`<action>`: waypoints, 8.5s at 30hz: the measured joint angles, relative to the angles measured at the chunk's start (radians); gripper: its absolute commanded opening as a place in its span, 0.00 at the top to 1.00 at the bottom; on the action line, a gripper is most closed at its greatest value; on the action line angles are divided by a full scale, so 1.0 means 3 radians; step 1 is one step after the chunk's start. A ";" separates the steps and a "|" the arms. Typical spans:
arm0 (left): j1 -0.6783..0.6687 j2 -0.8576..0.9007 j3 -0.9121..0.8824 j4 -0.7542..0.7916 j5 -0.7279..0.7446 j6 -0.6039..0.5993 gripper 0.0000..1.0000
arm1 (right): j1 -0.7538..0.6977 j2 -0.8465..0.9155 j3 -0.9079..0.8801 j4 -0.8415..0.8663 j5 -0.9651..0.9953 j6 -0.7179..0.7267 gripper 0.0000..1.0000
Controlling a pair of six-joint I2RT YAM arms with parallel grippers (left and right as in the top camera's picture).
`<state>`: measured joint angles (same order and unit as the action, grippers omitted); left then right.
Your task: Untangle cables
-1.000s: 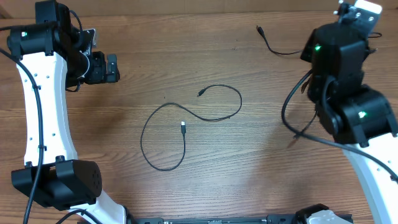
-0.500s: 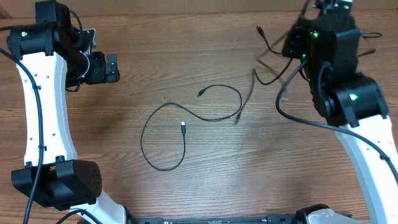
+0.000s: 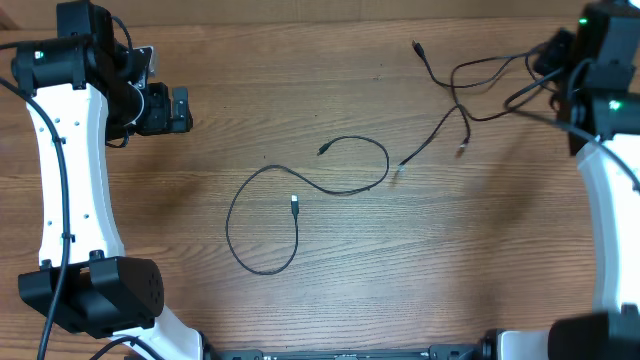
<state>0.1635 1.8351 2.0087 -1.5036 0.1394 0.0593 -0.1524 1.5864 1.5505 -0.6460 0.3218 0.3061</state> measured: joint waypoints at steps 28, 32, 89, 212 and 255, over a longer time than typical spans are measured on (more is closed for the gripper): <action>0.0000 0.0000 0.0000 0.0000 -0.0001 0.0000 0.00 | -0.1535 0.0894 -0.0001 0.0851 -0.0549 0.0174 0.96; 0.0000 0.0000 0.0000 0.0000 -0.0001 0.0000 0.00 | -0.1556 0.1062 -0.0001 0.0928 -0.0595 0.0112 0.96; 0.0000 0.0000 0.0000 0.0000 -0.0001 0.0000 0.01 | -0.1844 0.1258 -0.0001 -0.0394 -0.1219 -0.1043 0.16; 0.0000 0.0000 0.0000 0.0000 -0.0001 0.0000 0.00 | -0.1868 0.0834 -0.1030 0.0118 -0.1162 -0.1751 0.00; 0.0000 0.0000 0.0000 0.0000 -0.0001 0.0000 0.00 | -0.1874 0.1081 -0.1682 0.1247 -0.1263 -0.1783 0.00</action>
<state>0.1635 1.8351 2.0087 -1.5036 0.1390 0.0593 -0.7147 1.9106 1.0458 -0.2718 -0.0570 -0.2287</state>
